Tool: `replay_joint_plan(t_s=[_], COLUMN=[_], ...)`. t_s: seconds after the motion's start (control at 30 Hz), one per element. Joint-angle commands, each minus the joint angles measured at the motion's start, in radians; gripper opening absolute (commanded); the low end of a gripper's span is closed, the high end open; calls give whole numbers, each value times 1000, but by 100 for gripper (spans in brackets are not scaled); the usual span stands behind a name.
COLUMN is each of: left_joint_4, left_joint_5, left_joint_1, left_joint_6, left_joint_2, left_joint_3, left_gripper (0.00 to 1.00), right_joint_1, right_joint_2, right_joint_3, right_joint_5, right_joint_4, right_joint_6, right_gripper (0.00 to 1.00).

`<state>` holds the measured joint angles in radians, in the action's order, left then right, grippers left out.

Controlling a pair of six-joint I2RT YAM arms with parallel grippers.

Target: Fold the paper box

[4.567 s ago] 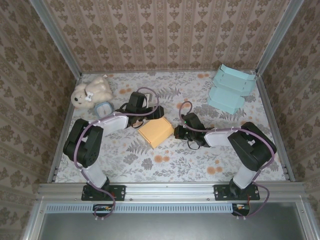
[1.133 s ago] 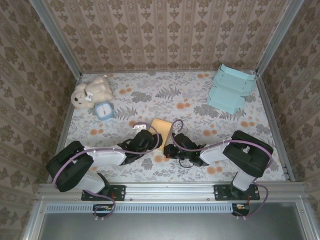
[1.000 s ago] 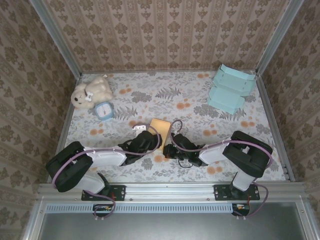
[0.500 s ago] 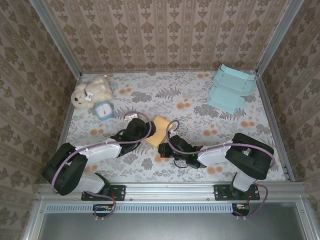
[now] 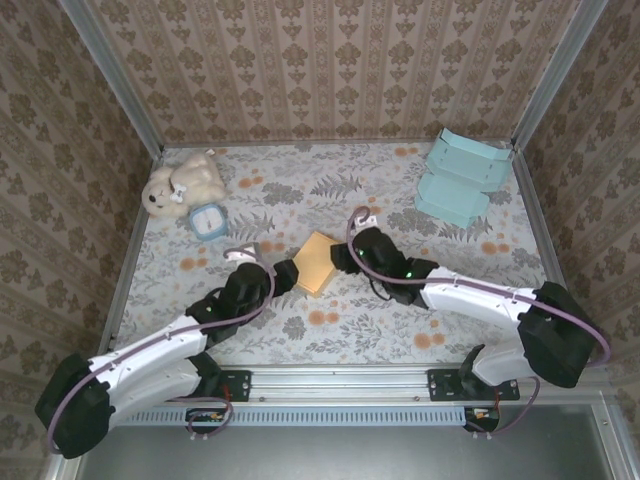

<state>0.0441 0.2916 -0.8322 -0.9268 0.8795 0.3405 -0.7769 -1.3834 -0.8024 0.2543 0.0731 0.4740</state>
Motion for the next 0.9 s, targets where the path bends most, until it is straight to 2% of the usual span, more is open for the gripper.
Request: replay_joint_plan(t_s=[0.0, 0.4, 0.63, 0.87], left_joint_4=[-19, 151, 226, 264], left_joint_5=[38, 46, 32, 50], left_joint_1=[-35, -100, -114, -112], left_joint_6=[-69, -263, -346, -325], left_joint_2=[0, 165, 281, 388], left_joint_3=[-20, -37, -18, 34], left_gripper=[87, 86, 84, 83], right_joint_1=[80, 220, 246, 248], right_joint_2=[-80, -351, -458, -521], right_joint_3=[-59, -204, -279, -286], right_joint_5=[-112, -473, -526, -573], right_joint_4=[-60, 44, 34, 60], right_joint_6=[-131, -227, -245, -239], right_gripper=[58, 67, 67, 64])
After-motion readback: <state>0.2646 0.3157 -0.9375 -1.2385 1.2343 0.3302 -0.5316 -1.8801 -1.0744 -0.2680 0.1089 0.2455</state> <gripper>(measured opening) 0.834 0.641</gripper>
